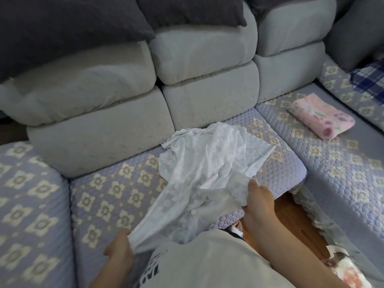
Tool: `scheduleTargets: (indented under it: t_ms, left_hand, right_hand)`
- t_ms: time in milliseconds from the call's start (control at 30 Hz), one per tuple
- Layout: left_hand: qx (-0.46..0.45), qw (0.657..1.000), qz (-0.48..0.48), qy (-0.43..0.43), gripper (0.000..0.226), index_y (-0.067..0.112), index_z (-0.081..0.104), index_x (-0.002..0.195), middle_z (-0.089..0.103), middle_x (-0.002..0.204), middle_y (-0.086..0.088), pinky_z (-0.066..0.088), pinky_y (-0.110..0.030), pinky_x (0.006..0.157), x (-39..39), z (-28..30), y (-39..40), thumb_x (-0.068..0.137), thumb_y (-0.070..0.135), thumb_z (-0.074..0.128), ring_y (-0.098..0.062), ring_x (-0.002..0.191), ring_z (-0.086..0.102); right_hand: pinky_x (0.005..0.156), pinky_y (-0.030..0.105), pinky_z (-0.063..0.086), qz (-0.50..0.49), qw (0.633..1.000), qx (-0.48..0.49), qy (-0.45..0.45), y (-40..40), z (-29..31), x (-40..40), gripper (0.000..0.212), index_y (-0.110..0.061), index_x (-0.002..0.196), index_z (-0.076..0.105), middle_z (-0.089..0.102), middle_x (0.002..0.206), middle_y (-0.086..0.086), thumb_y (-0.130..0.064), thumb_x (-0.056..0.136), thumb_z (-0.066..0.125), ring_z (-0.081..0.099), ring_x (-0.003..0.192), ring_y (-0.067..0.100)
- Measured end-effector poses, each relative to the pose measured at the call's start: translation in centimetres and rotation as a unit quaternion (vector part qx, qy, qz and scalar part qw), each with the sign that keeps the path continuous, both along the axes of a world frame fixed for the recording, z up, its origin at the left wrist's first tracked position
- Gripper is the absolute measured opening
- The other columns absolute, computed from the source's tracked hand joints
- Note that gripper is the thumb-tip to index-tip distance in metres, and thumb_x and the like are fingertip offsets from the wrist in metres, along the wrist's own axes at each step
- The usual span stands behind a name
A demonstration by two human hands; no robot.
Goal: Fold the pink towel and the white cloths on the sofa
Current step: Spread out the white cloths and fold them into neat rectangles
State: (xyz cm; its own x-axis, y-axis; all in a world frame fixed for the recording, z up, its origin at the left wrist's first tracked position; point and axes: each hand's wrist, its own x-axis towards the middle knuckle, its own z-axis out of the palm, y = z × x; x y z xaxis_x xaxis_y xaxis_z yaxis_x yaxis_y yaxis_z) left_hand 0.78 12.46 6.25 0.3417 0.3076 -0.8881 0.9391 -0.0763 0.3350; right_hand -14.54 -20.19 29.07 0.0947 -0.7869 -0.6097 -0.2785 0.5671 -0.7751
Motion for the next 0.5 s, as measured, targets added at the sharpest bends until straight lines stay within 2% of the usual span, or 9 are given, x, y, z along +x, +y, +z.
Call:
scheduleTargets:
  t_ms: [33,100,167,200,267,367,433,467,500]
  left_hand:
    - [-0.023,1.0,-0.007,0.014,0.088,0.003,0.041,0.143,0.058,0.126,-0.02,0.054,-0.054,0.084,-0.1,-0.7,-0.5,0.062,0.024,0.068,-0.039,0.102,0.062]
    - [-0.105,0.994,0.0,0.015,0.054,0.0,0.052,0.137,0.067,0.097,-0.019,0.056,-0.038,0.064,-0.3,0.7,-1.8,0.083,0.007,0.056,-0.028,0.071,0.063]
    - [-0.237,0.971,0.006,0.023,0.032,-0.001,0.059,0.126,0.058,0.062,-0.011,0.041,-0.021,0.044,-0.8,9.6,-5.6,0.1,0.002,0.039,-0.016,0.041,0.043]
    - [-0.266,0.964,0.003,0.02,0.027,-0.002,0.061,0.114,0.049,0.053,-0.007,0.034,-0.022,0.042,-0.8,12.0,-7.2,0.106,0.006,0.036,-0.014,0.039,0.036]
    - [-0.294,0.954,-0.047,-0.034,0.031,-0.001,0.063,0.099,0.042,0.052,-0.006,0.031,-0.027,0.045,-0.8,16.4,-10.1,0.109,0.019,0.041,-0.013,0.043,0.035]
    - [-0.349,0.921,-0.133,-0.113,0.03,0.0,0.067,0.117,0.069,0.082,-0.012,0.052,-0.031,0.054,-1.7,22.2,-13.2,0.102,0.024,0.056,-0.018,0.065,0.065]
    - [-0.383,0.902,-0.167,-0.113,0.033,-0.001,0.067,0.119,0.074,0.106,-0.017,0.06,-0.042,0.081,-2.6,24.9,-14.4,0.099,0.024,0.06,-0.028,0.095,0.073]
    - [-0.393,0.896,-0.176,-0.105,0.034,-0.002,0.067,0.12,0.073,0.113,-0.019,0.056,-0.045,0.093,-3.2,26.2,-15.0,0.099,0.024,0.061,-0.032,0.107,0.07]
    - [-0.399,0.893,-0.182,-0.1,0.034,-0.001,0.067,0.121,0.072,0.116,-0.019,0.053,-0.045,0.097,-3.5,27.1,-15.5,0.099,0.024,0.06,-0.033,0.113,0.068]
  right_hand:
    - [0.075,0.04,0.048,0.001,1.0,0.005,-0.008,0.1,0.0,0.2,0.038,0.006,0.106,0.052,0.054,0.094,0.015,-0.031,0.107,0.043,0.055,0.085,0.03]
    - [0.078,0.041,0.05,0.009,1.0,-0.002,-0.017,0.4,0.3,0.7,0.032,-0.005,0.11,0.055,0.057,0.099,0.013,-0.034,0.106,0.045,0.058,0.088,0.028]
    - [0.078,0.038,0.047,0.027,0.999,-0.037,0.0,0.7,1.0,1.4,0.028,-0.013,0.11,0.053,0.057,0.1,0.006,-0.038,0.105,0.045,0.057,0.088,0.022]
    - [0.076,0.034,0.046,0.033,0.997,-0.07,0.01,1.0,1.7,1.8,0.022,-0.018,0.108,0.051,0.056,0.098,0.001,-0.039,0.106,0.045,0.055,0.087,0.017]
    - [0.07,0.026,0.042,0.05,0.984,-0.169,0.006,1.6,3.4,2.4,0.015,-0.024,0.098,0.05,0.053,0.094,-0.004,-0.036,0.106,0.046,0.052,0.084,0.01]
    - [0.063,0.011,0.04,0.108,0.952,-0.286,-0.026,2.7,5.6,2.9,0.013,-0.025,0.091,0.053,0.055,0.086,-0.006,-0.028,0.104,0.053,0.05,0.072,-0.003]
    - [0.063,0.008,0.042,0.173,0.934,-0.309,-0.048,3.4,6.1,3.1,0.009,-0.023,0.092,0.059,0.061,0.082,-0.01,-0.024,0.1,0.061,0.054,0.071,-0.005]
    - [0.065,0.009,0.043,0.215,0.922,-0.318,-0.054,3.9,6.1,3.2,0.008,-0.023,0.091,0.062,0.065,0.083,-0.012,-0.021,0.098,0.065,0.057,0.073,-0.004]
    - [0.067,0.01,0.044,0.26,0.908,-0.325,-0.056,4.3,5.8,3.1,0.009,-0.023,0.091,0.065,0.068,0.086,-0.016,-0.017,0.096,0.067,0.06,0.077,-0.003]
